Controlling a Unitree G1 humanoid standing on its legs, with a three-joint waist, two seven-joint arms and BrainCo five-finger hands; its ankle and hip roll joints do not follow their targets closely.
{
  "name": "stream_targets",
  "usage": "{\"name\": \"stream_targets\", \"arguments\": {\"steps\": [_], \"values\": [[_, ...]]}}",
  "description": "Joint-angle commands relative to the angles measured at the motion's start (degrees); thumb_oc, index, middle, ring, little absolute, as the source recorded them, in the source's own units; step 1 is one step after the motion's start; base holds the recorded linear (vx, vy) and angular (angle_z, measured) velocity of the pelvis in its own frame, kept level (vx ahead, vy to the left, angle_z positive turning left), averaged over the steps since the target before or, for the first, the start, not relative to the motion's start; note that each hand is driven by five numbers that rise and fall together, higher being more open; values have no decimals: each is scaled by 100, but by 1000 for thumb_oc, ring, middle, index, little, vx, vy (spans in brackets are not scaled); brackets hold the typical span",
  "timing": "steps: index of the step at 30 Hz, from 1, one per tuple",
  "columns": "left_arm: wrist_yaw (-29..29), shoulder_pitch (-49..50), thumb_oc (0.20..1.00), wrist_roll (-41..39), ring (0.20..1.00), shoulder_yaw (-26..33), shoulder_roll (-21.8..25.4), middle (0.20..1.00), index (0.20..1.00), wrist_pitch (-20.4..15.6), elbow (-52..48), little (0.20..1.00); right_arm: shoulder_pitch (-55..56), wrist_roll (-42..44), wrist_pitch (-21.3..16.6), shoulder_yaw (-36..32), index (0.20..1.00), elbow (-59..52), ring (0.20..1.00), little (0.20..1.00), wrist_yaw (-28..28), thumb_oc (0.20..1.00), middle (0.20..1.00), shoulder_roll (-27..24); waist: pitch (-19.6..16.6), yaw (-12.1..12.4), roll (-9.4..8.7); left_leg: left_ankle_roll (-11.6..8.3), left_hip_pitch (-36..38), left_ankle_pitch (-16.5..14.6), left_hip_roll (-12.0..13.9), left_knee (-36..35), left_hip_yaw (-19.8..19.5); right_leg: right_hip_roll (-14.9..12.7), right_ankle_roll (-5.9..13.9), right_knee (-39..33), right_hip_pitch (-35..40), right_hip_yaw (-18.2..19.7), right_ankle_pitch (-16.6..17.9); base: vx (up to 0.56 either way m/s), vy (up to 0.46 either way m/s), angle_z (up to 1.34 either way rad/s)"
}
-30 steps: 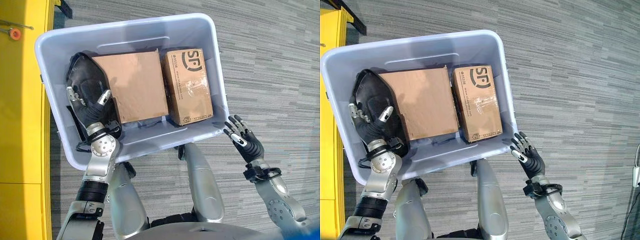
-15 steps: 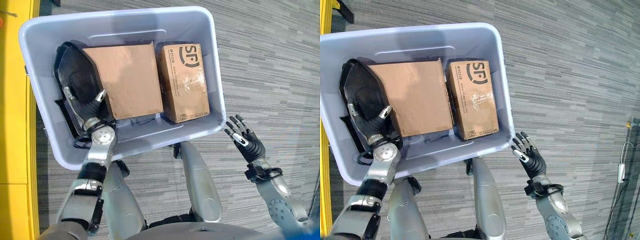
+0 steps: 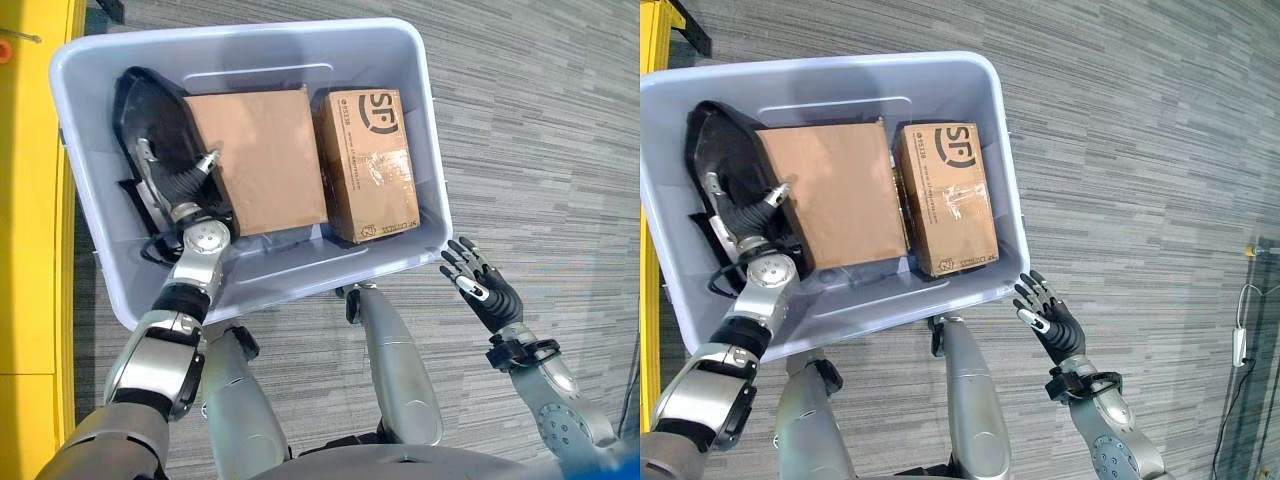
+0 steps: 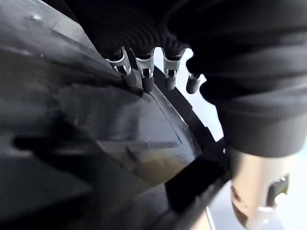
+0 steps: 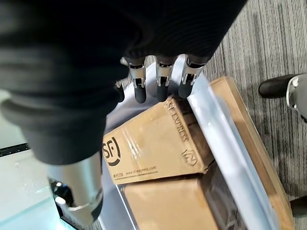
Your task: Move parts from the plastic box to the shelf.
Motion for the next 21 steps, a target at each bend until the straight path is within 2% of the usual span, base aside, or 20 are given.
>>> {"name": "stream_targets", "arguments": {"steps": [1,2,8,11,21], "values": [[-1455,314,1000,356,1000,-666,-843,1000,1000,687,233,1000,-68,80,-198,-236,1000,-216,1000,1000,135,1000,1000,-103,195,-256,-163,-684,530,-457,734,699,-370,-128,416,-2033,1023,115,1698,-2,8,6],[-1647,497,1000,602,1000,-883,-903,1000,1000,737,58,1000,-86,88,-201,-263,1000,-181,1000,1000,135,1000,1000,-81,205,-219,-127,-675,543,-465,711,686,-361,-141,421,-2034,1034,110,1696,0,2,7],[-2071,883,1000,1117,1000,-1299,-899,1000,1000,816,-161,1000,-61,82,-168,-297,1000,-126,1000,1000,167,1000,1000,7,232,-132,-45,-667,617,-454,688,635,-329,-177,437,-2029,1085,112,1687,1,2,0],[-2335,1133,1000,1401,1000,-1498,-720,1000,1000,774,-491,1000,-28,131,-169,-344,1000,-142,1000,1000,217,1000,1000,-22,289,-61,56,-657,748,-448,642,584,-278,-215,453,-2029,1162,133,1673,9,23,-4],[-2367,1496,1000,1413,1000,-1247,-167,1000,1000,572,-1275,1000,178,165,-206,-538,1000,-156,1000,1000,267,1000,1000,-112,373,6,250,-642,929,-510,564,555,-216,-278,458,-2014,1253,174,1641,0,13,-7]]}}
